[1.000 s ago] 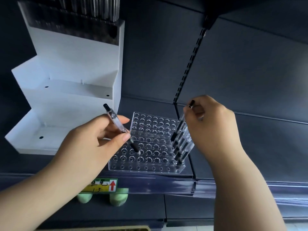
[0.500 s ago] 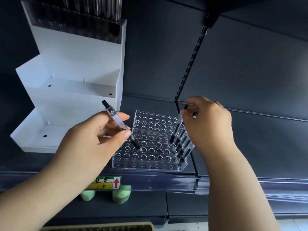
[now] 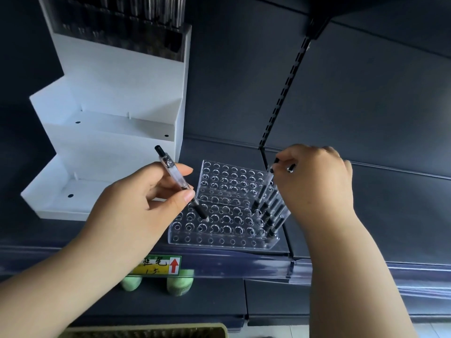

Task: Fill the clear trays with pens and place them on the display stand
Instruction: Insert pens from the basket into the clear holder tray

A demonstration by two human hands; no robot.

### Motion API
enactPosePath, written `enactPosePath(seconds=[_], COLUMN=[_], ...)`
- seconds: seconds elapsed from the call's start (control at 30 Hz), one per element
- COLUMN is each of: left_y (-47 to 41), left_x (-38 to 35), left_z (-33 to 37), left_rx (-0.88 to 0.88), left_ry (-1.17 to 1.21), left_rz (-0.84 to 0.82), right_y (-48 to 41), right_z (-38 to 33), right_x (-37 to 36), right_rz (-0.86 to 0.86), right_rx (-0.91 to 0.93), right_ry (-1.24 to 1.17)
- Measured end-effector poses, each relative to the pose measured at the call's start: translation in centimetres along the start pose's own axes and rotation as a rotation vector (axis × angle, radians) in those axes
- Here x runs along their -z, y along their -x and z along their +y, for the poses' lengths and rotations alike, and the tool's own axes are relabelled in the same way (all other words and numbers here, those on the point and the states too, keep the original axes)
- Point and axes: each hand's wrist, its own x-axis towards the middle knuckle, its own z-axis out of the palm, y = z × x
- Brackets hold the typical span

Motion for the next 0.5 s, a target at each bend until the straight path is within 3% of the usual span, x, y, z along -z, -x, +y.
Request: enactPosePath(seconds=[0.33,0.5], left_y=[-0.1,-0.2], left_x=[-0.9,-1.6], left_z=[0.1,0.4], left_rx=[-0.009,-0.054], left_ry=[-0.020,-0.012], left_rz=[-0.024,-0.020], right_y=[0.1,0.0], right_z=[0.6,0.8], right_x=[0.3,0.4], right_rz=[0.002,0.023], right_rx=[0.022,0.035], right_ry=[0.086,-0.073])
